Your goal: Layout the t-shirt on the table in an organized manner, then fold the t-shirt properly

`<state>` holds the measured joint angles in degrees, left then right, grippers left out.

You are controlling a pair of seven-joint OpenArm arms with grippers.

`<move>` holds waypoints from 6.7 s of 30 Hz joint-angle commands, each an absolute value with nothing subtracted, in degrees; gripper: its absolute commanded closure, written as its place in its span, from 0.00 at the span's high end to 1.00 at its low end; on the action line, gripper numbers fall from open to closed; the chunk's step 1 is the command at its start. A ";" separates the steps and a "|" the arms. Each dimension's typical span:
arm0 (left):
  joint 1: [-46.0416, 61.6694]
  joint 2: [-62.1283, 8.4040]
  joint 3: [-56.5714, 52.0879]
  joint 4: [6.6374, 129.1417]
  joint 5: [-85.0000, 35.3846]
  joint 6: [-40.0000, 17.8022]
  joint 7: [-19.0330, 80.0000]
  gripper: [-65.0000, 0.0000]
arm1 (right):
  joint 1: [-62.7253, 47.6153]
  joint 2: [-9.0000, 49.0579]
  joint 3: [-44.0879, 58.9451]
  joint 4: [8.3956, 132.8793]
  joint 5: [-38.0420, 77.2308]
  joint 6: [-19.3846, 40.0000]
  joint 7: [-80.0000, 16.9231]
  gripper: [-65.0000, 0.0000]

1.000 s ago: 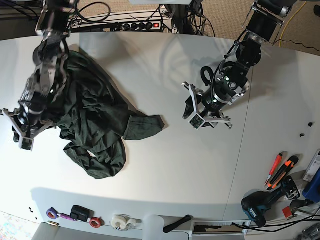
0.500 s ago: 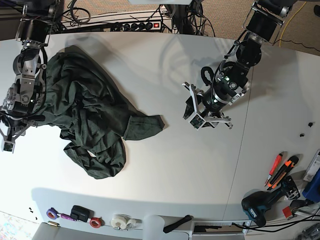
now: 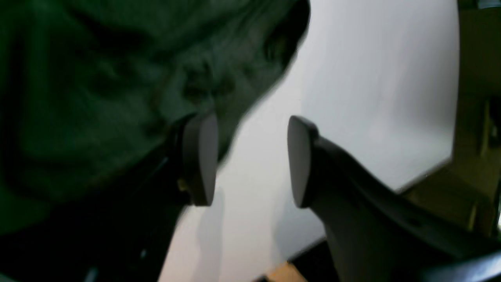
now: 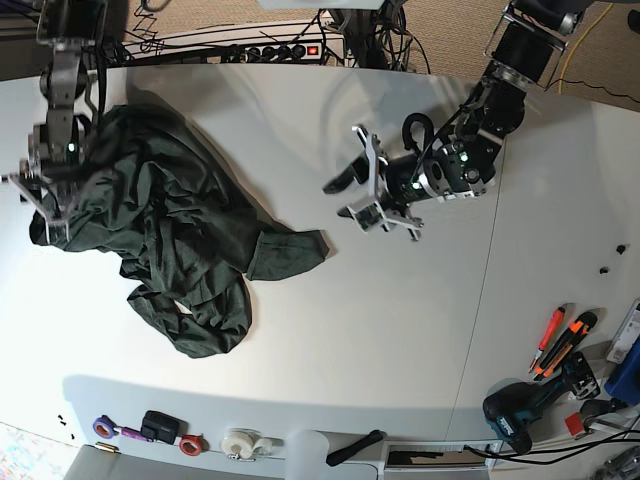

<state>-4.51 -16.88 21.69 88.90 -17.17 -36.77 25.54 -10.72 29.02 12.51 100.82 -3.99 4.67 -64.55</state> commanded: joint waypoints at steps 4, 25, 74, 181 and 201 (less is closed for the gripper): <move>-5.54 -13.65 21.58 89.84 -21.15 -38.35 26.48 0.40 | -14.33 30.28 18.48 101.51 -4.95 3.86 -64.42 0.44; -1.37 -3.36 28.36 89.82 -24.88 -29.87 35.05 0.40 | -16.97 26.76 28.56 101.51 10.74 13.96 -54.94 0.44; -6.59 9.00 35.83 72.99 -10.46 -13.39 25.80 0.00 | 4.25 21.43 -2.37 92.58 9.08 8.93 -44.93 0.44; -25.98 4.10 35.73 56.07 -4.82 -9.39 15.92 0.19 | -15.38 27.14 16.93 106.41 -8.36 -3.29 -54.92 0.44; -39.13 -1.78 33.41 70.85 -4.93 -1.13 21.52 0.00 | -15.05 21.21 16.93 106.41 -4.71 -3.18 -52.71 0.44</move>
